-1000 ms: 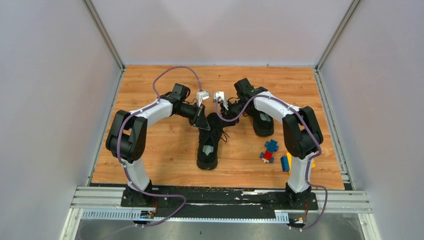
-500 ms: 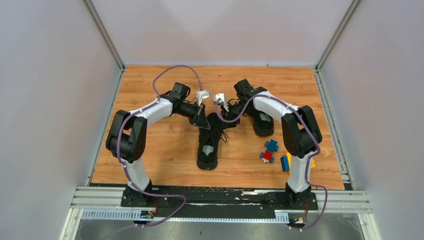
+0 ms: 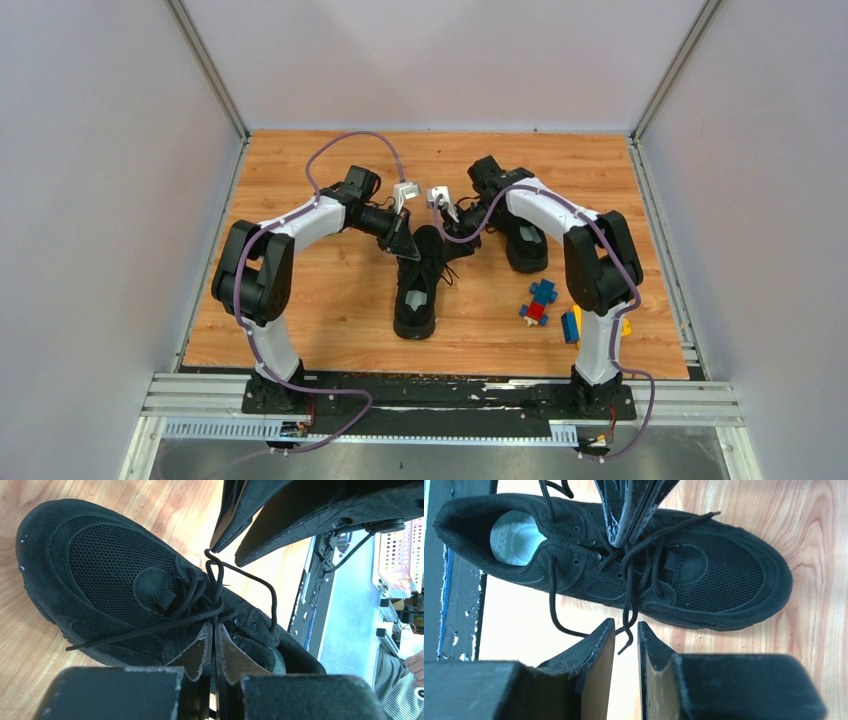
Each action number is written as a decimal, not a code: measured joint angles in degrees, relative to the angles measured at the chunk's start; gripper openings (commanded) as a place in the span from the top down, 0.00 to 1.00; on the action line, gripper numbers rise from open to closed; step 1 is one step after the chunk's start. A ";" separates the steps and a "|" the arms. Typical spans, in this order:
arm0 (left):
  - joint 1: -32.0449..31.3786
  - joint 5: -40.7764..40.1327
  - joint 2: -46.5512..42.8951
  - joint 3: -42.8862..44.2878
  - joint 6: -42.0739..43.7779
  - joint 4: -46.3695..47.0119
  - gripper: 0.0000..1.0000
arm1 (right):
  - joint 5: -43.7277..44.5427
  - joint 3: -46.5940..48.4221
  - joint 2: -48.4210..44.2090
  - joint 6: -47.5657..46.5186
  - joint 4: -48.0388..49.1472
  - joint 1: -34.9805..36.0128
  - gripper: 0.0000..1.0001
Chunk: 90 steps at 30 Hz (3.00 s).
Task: Tie the shoes
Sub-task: Cross the shoelace with the shoelace.
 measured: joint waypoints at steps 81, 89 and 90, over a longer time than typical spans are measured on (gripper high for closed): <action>-1.01 -0.04 0.09 1.27 1.73 -1.79 0.96 | -4.66 -8.76 -2.69 18.47 18.88 -1.42 0.90; -1.03 -0.04 0.11 1.73 1.95 -2.38 0.96 | -1.46 -7.96 -2.69 15.08 17.22 -1.44 0.92; -1.03 -0.04 0.13 1.73 1.95 -2.38 0.96 | -1.14 -7.89 -2.69 14.62 16.44 -1.44 0.94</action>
